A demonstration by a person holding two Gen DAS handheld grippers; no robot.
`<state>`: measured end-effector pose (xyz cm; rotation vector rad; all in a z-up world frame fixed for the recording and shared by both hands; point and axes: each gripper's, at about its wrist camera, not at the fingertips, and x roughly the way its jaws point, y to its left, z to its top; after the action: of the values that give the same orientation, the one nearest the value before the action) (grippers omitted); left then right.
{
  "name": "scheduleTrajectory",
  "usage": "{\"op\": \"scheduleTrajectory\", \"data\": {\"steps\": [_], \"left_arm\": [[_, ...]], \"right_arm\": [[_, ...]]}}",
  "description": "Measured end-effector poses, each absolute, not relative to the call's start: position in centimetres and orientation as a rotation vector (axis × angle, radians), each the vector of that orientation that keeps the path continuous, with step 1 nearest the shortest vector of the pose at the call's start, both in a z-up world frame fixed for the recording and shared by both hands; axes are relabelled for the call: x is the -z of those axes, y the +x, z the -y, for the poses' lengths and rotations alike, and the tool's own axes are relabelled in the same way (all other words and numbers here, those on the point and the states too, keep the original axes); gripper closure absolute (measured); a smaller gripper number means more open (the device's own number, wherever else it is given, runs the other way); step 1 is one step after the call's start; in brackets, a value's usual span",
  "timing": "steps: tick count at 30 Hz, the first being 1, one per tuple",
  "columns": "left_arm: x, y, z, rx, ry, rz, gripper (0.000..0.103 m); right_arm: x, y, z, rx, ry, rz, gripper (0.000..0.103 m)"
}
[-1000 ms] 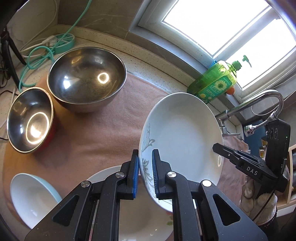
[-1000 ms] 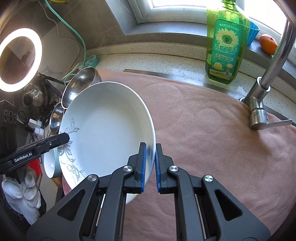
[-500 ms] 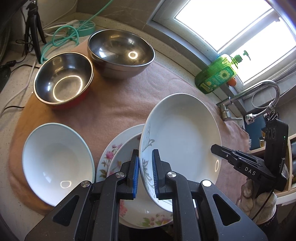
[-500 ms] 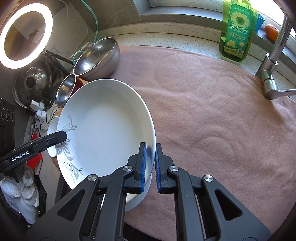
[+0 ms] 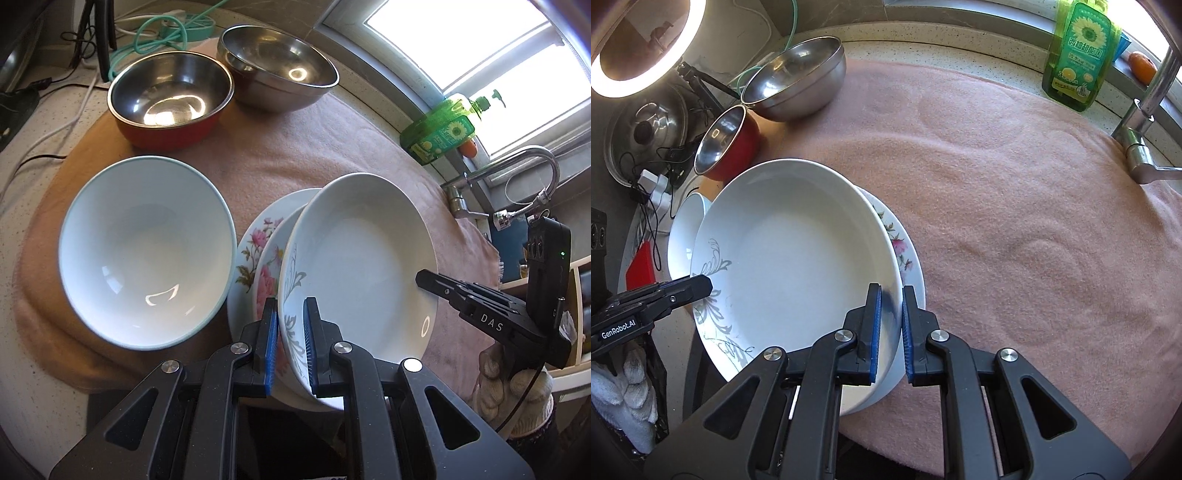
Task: Organize plates and bowls
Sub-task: 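Carry the leaf-pattern plate with the left gripper onto the rose plate stack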
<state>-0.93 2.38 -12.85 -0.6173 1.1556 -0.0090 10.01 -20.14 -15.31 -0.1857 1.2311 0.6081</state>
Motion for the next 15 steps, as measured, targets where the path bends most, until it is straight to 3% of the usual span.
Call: {"op": "scheduleTrajectory", "data": {"steps": [15], "left_arm": [[13.7, -1.1, -2.5, 0.01, -0.624, -1.18, 0.091]], "right_arm": [[15.2, 9.4, 18.5, -0.573, -0.3, -1.18, 0.092]]}}
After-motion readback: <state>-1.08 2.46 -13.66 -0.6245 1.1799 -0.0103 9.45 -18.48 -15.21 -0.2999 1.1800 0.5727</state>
